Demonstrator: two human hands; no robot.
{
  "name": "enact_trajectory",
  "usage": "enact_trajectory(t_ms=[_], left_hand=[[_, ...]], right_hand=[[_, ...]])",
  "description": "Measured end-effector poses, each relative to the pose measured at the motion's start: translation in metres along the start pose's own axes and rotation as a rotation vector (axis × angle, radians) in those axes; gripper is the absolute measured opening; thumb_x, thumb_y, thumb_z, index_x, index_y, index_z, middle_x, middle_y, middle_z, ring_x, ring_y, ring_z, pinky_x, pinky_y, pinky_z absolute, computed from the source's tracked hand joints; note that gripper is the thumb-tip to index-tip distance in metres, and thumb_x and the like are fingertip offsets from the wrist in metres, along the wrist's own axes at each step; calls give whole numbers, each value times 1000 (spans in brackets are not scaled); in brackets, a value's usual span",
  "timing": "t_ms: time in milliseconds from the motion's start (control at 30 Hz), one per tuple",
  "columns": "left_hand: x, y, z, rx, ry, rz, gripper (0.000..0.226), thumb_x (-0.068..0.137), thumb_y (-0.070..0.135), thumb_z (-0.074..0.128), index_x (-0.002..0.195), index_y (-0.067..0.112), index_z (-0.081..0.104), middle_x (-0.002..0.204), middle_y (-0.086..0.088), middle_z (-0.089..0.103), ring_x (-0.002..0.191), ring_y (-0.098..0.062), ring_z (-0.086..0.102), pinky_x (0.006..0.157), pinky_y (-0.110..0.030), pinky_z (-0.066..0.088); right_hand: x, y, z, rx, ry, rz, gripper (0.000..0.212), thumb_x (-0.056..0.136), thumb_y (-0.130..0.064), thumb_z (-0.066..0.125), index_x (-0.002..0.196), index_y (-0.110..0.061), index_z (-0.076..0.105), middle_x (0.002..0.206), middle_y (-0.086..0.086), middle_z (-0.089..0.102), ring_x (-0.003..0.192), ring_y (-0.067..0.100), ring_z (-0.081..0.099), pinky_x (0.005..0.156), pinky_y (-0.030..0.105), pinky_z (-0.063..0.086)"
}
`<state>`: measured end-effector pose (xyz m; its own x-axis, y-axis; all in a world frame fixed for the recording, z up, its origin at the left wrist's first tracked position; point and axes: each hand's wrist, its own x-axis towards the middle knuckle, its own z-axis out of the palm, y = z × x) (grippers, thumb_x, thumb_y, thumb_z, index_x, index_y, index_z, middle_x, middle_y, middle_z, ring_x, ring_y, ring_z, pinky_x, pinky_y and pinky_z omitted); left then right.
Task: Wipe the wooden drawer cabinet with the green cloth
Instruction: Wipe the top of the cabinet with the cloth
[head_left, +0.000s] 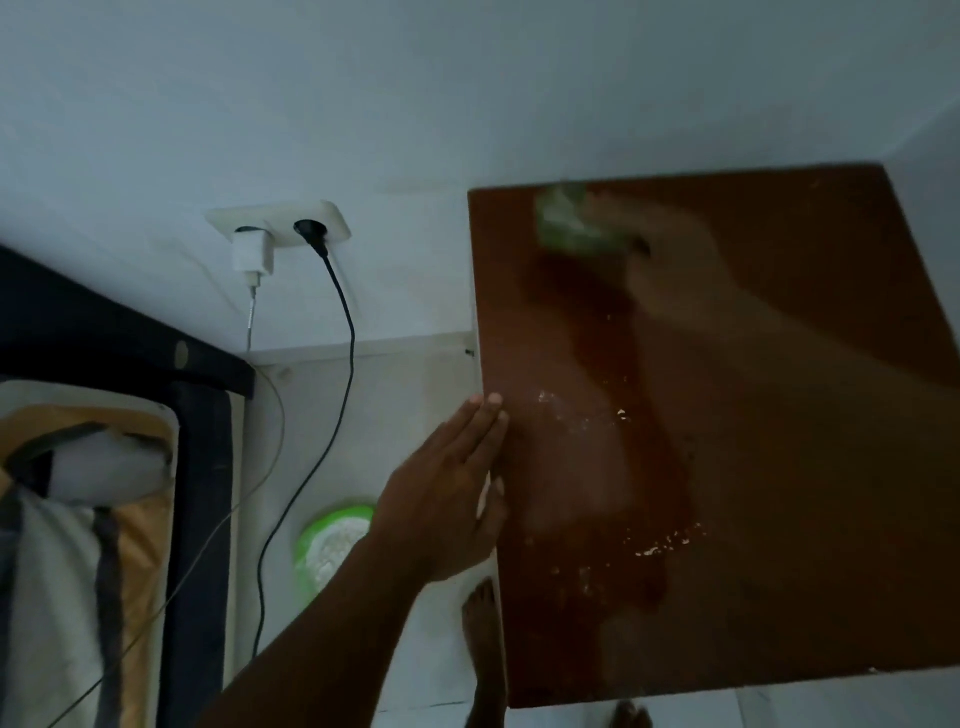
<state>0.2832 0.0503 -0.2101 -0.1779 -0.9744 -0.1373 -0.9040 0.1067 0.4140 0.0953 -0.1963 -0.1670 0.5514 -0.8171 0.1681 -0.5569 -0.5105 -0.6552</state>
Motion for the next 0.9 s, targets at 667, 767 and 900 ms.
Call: enact_trajectory(t_ms=[667,767,900], left_hand=[[-2,1,-3,-94,10,-14,68,90,29,42,153,6,32,164,-8,23,152,-18,18,120,-33,28],[-15,-1,6,0,24,67,67,92,32,42,152,4,34,162,-12,27,151,-22,22,118,-32,26],[-32,0,19,63,12,101,70,94,36,41,155,5,24,164,-12,19,153,-22,15,119,-33,21]], right_hand=[[-106,-44,11,97,-95,36,53,80,13,44,122,-10,65,131,5,64,124,23,60,105,44,47],[0,-28,26,30,23,-11,54,75,19,48,124,0,63,128,1,64,121,24,62,106,38,47],[22,-18,78,-173,-59,49,55,74,-2,38,121,-2,67,129,21,62,123,38,58,111,42,41]])
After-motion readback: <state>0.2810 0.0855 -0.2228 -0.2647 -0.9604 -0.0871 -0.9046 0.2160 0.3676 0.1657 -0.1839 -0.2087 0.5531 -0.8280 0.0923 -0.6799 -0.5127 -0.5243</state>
